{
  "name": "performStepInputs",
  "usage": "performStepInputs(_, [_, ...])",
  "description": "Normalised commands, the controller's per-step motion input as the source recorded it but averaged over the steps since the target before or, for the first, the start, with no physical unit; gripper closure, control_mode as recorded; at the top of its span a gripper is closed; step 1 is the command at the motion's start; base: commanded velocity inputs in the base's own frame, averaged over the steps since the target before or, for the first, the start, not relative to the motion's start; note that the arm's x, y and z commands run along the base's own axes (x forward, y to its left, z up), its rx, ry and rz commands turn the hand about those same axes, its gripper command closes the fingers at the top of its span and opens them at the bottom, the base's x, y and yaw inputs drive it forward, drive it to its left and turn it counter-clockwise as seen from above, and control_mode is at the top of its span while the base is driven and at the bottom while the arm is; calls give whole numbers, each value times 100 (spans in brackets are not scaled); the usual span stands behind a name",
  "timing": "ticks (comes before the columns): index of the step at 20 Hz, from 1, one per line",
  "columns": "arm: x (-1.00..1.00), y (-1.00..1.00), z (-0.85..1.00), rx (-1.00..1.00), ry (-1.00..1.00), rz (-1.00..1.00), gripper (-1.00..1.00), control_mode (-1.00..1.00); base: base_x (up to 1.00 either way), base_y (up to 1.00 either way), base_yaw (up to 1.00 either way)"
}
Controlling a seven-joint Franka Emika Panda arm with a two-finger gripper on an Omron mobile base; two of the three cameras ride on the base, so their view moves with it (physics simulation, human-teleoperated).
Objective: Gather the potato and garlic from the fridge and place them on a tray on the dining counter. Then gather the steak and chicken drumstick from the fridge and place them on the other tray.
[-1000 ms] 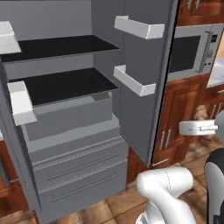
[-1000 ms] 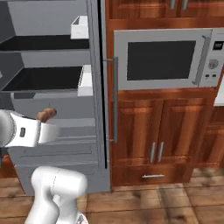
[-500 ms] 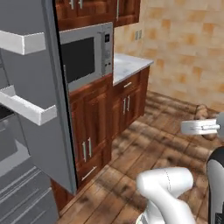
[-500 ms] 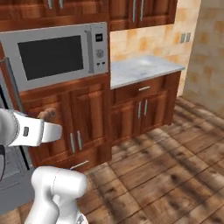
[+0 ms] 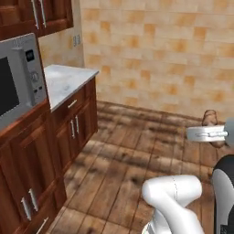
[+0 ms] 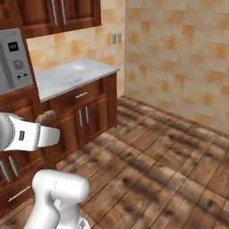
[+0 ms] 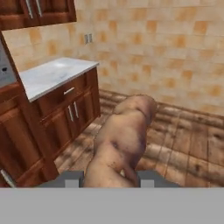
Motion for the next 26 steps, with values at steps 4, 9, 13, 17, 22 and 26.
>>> performStepInputs(4, [0,0,0,0,0,0,100,100,82,-26,-42])
performStepInputs(9, [0,0,0,0,0,0,100,100,23,0,-69])
performStepInputs(13, [0,0,0,0,0,0,100,100,64,6,-60])
performStepInputs(17, [0,0,0,0,0,0,100,100,100,48,-39])
performStepInputs(22, [0,0,0,0,0,0,100,100,100,48,-29])
performStepInputs(26, [0,0,0,0,0,0,100,100,100,27,-26])
